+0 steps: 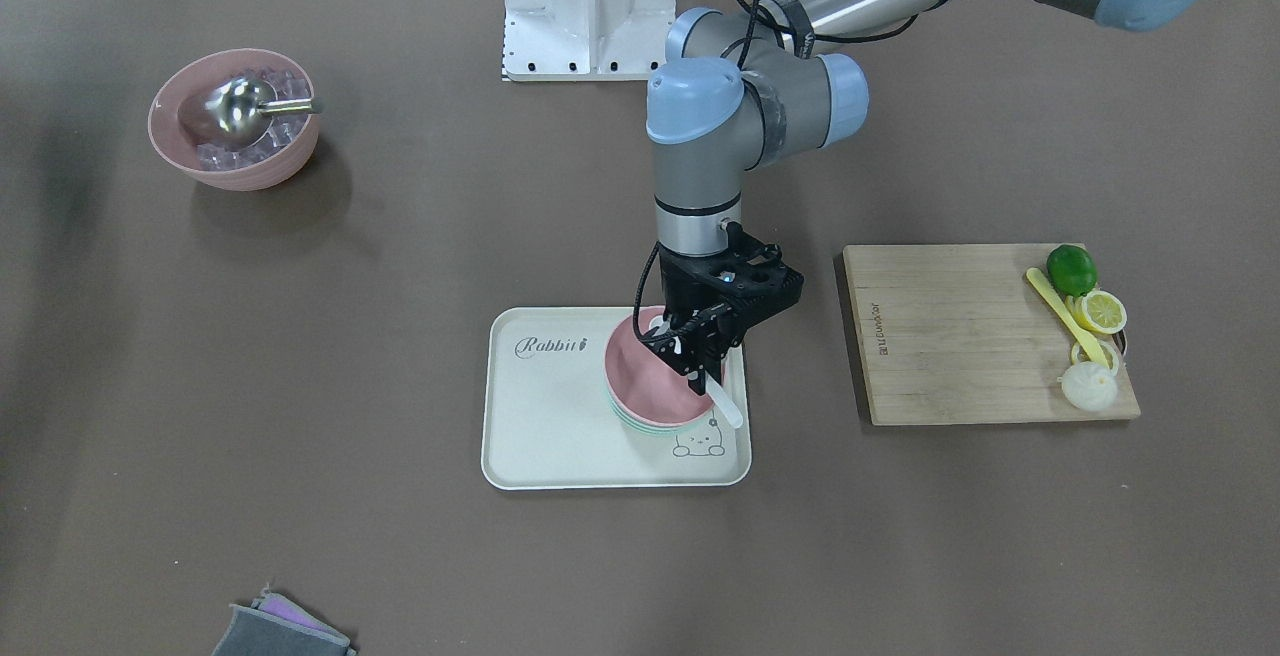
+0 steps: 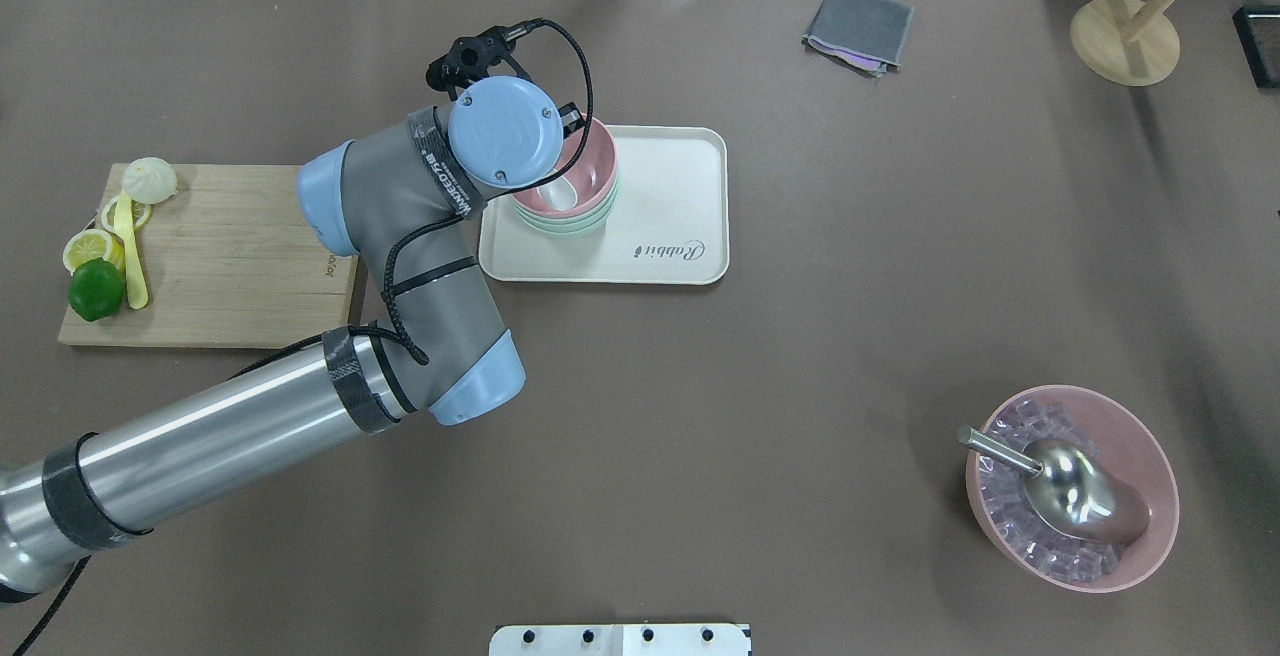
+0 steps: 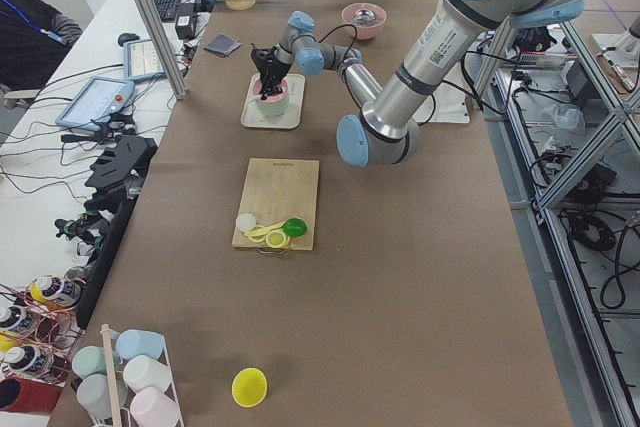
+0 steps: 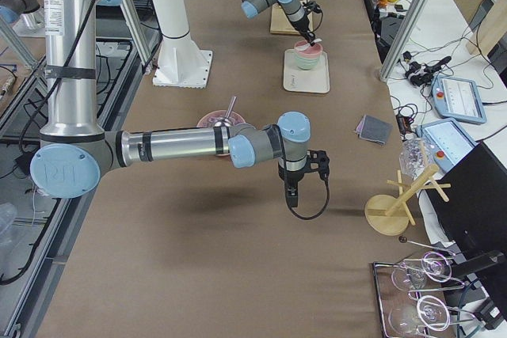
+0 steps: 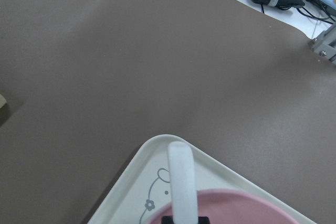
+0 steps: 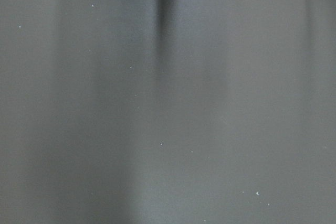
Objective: Stack pink bowl on green and place spoon
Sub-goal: 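Lower the spoon into the pink bowl and open the left gripper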
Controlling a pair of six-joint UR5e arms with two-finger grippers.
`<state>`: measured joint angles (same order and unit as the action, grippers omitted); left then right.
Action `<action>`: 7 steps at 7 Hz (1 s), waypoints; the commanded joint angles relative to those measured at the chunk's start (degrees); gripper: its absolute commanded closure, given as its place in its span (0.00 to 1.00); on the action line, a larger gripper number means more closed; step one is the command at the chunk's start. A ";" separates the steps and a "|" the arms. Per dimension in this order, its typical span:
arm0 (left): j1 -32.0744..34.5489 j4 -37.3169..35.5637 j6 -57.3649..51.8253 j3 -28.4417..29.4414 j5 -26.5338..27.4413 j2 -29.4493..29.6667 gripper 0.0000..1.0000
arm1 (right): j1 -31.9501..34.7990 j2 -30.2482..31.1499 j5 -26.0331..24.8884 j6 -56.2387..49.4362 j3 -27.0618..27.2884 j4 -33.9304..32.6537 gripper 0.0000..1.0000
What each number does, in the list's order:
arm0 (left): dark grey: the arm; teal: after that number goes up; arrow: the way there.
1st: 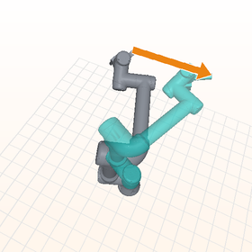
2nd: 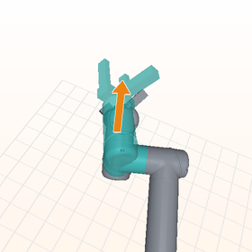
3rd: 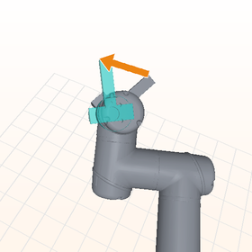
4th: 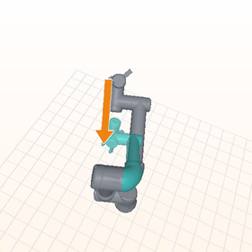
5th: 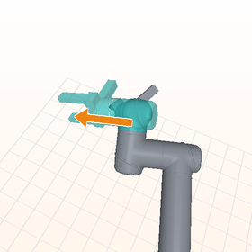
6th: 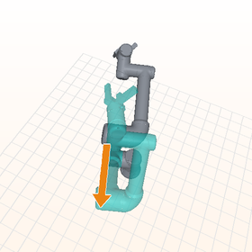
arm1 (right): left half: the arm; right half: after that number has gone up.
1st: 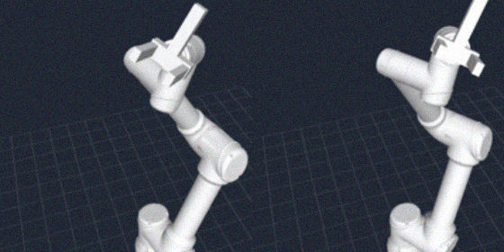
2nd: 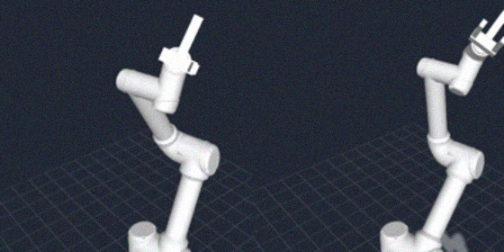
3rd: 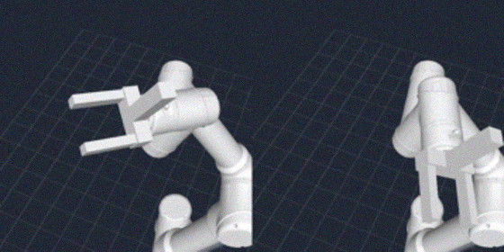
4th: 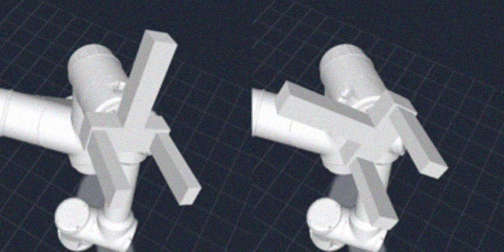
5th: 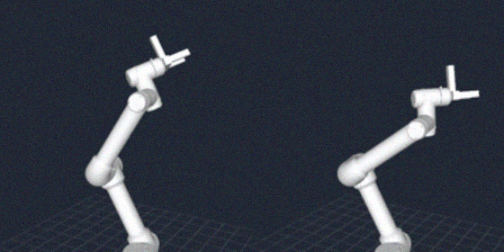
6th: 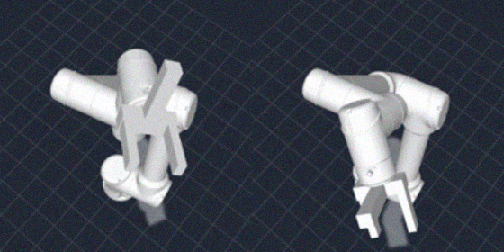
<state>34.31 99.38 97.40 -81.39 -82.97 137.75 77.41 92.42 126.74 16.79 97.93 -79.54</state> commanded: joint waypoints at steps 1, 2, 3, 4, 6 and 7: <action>-0.30 -0.07 -0.28 -0.26 0.35 0.33 0.45 | 0.02 0.04 -0.01 0.00 -0.02 0.00 0.00; -0.30 -0.07 -0.72 -0.35 0.44 0.24 0.19 | 0.02 0.04 -0.09 0.00 -0.10 0.00 0.00; -0.30 -0.15 -0.81 -0.52 0.35 0.24 0.03 | 0.02 0.12 -0.18 0.00 -0.54 0.00 0.00; -0.04 -0.76 -4.46 -2.35 -0.09 -0.19 0.03 | 0.02 0.12 -0.35 0.00 -0.72 0.00 0.00; 3.28 -7.75 -18.68 -10.76 -7.26 -4.13 0.02 | 0.02 0.82 -0.53 0.18 -0.89 0.00 0.00; 6.61 -15.11 -27.96 -17.86 -11.39 -7.46 0.02 | 0.02 1.52 -0.53 0.18 -1.07 0.00 0.00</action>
<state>37.47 91.68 79.51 -91.71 -89.57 133.84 77.43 93.21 126.24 16.94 97.04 -79.56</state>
